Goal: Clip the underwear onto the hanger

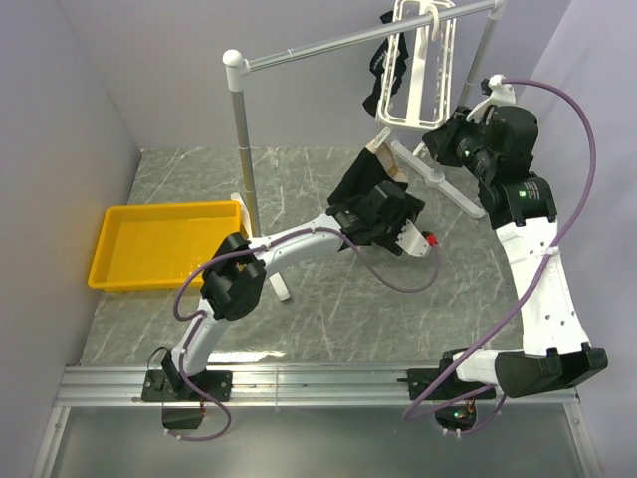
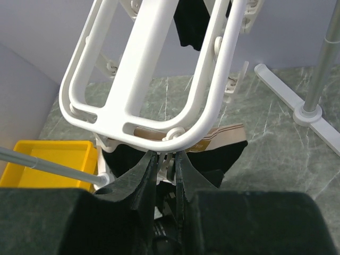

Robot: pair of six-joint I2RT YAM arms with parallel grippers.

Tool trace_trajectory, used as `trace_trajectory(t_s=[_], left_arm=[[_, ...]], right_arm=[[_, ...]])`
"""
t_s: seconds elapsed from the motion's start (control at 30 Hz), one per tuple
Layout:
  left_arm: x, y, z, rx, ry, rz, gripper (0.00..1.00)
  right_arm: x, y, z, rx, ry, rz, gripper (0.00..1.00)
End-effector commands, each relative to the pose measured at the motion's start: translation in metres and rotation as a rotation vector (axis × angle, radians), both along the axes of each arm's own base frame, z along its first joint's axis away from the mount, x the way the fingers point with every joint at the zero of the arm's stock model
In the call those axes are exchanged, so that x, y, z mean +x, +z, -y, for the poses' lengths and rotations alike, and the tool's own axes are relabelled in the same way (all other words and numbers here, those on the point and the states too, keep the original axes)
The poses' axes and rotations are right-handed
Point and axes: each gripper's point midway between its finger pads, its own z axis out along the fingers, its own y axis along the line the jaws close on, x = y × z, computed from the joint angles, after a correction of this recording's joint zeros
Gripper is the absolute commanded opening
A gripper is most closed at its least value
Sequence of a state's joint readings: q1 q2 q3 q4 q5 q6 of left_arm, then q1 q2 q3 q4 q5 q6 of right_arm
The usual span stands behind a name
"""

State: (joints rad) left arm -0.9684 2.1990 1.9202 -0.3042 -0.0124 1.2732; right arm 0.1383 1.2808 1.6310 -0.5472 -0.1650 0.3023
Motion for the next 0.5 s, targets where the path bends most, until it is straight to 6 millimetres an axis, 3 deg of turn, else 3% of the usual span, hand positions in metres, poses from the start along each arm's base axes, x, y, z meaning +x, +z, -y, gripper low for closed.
trace_trajectory(t_s=[0.0,0.07,0.13,0.17,0.2,0.3,0.4,0.43,0.47], left_arm=[[-0.013,0.06,0.02,-0.117,-0.048,0.059,0.99],[-0.008,0.05,0.026,-0.097,-0.043,0.057,0.99],[0.008,0.06,0.027,-0.113,0.004,0.089,0.99],[0.015,0.044,0.027,-0.078,0.021,0.078,0.99],[0.02,0.057,0.03,-0.102,0.023,0.092,0.99],[0.032,0.062,0.032,-0.146,0.034,0.131,0.99],[0.039,0.057,0.031,-0.11,0.046,0.161,0.99],[0.042,0.045,0.031,-0.09,0.051,0.145,0.99],[0.046,0.054,0.031,-0.106,0.064,0.148,0.99]], right_arm=[[-0.001,0.022,-0.003,0.017,0.002,0.062,0.0],[0.0,0.02,-0.003,0.016,0.002,0.056,0.0],[-0.001,0.02,-0.001,0.013,-0.001,0.057,0.0],[-0.002,0.02,-0.002,0.012,0.001,0.059,0.0],[-0.002,0.021,-0.002,0.011,0.002,0.062,0.0],[-0.002,0.018,-0.002,0.006,0.004,0.056,0.0],[-0.002,0.016,-0.003,0.007,0.008,0.052,0.0],[-0.002,0.017,-0.003,0.009,0.006,0.053,0.0],[-0.002,0.016,-0.003,0.009,0.008,0.052,0.0]])
